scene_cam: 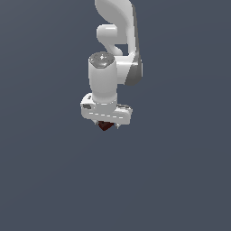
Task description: Pick up the object and move it to a goal position.
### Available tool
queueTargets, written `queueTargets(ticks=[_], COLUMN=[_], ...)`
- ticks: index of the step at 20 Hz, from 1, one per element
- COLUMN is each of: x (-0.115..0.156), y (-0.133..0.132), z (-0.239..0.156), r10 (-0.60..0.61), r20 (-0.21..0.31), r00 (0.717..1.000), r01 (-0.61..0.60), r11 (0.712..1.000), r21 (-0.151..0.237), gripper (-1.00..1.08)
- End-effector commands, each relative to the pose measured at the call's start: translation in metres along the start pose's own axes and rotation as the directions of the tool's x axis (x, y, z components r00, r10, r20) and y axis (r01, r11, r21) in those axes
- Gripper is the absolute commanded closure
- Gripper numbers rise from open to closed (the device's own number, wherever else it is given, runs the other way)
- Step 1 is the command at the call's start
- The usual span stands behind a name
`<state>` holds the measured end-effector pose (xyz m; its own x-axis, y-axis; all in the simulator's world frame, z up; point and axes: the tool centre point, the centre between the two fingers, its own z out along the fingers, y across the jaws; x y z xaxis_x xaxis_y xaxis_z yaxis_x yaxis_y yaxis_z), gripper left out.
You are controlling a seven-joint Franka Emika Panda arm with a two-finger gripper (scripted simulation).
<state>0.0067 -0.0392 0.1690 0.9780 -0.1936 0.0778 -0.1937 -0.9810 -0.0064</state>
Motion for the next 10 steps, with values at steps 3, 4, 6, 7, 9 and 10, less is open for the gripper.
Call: queueTargets(ticks=[3, 4, 6, 7, 9, 10], x=[-0.016, -0.021, -0.030, -0.035, -0.044, -0.049], y=[0.005, 0.007, 0.010, 0.012, 0.015, 0.017], z=[0.017, 0.021, 0.029, 0.033, 0.041, 0.045], r10=[0.117, 0.148, 0.210, 0.240, 0.301, 0.331], r20=[0.015, 0.018, 0.025, 0.029, 0.035, 0.038], r00=[0.993, 0.989, 0.977, 0.970, 0.953, 0.943], r01=[-0.117, -0.148, -0.210, -0.240, -0.301, -0.331], r11=[0.993, 0.989, 0.978, 0.971, 0.954, 0.944], r21=[0.000, -0.001, -0.003, -0.005, -0.009, -0.012], gripper=[-0.92, -0.92, -0.92, -0.92, -0.92, -0.92])
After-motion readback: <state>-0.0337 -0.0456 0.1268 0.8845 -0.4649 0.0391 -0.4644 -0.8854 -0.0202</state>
